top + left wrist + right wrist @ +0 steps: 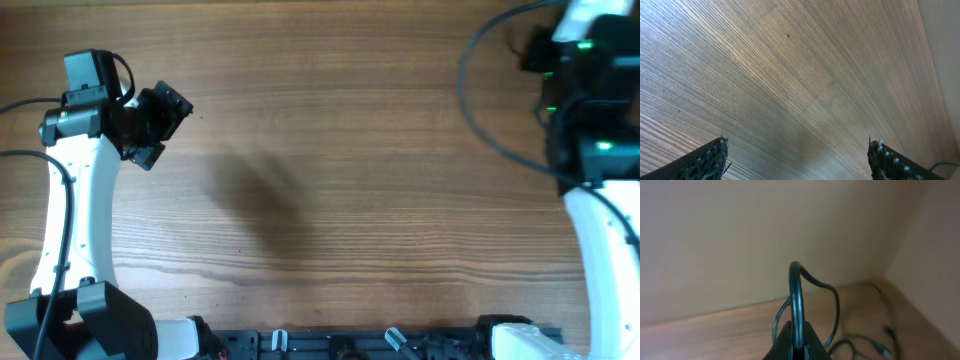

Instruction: Untangle cables

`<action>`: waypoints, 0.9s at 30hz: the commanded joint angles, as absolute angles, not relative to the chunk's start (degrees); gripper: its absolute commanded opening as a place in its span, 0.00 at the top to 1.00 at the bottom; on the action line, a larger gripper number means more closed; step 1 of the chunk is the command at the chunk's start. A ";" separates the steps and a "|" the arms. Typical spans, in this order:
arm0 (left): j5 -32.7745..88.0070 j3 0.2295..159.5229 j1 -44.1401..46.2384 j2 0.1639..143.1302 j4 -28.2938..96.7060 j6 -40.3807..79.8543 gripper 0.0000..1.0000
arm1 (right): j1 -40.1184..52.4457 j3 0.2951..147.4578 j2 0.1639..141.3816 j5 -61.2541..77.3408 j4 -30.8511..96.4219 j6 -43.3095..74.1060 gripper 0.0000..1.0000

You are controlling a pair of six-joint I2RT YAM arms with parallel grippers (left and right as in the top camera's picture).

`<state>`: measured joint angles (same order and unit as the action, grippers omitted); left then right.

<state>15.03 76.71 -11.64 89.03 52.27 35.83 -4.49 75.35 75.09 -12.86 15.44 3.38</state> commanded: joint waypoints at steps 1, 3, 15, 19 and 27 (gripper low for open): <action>14.96 76.75 -11.73 89.27 52.14 35.14 0.08 | -16.71 75.44 74.02 -12.73 17.82 15.81 0.96; 14.96 76.77 -11.73 89.27 52.14 35.16 0.08 | -25.41 75.44 74.02 -12.75 20.34 21.52 0.96; 15.16 76.77 -11.73 89.27 51.96 35.20 0.08 | -44.45 75.42 96.71 -3.60 17.32 28.67 0.83; 15.16 76.77 -11.73 89.27 51.92 35.24 0.08 | -44.31 75.44 99.70 3.57 16.08 28.40 0.00; 15.16 76.77 -11.73 89.27 51.90 35.31 0.08 | -42.11 75.44 81.58 6.15 16.58 26.89 0.00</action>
<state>15.03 76.71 -11.66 89.03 52.07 35.83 -42.85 75.35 89.17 3.55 16.58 28.42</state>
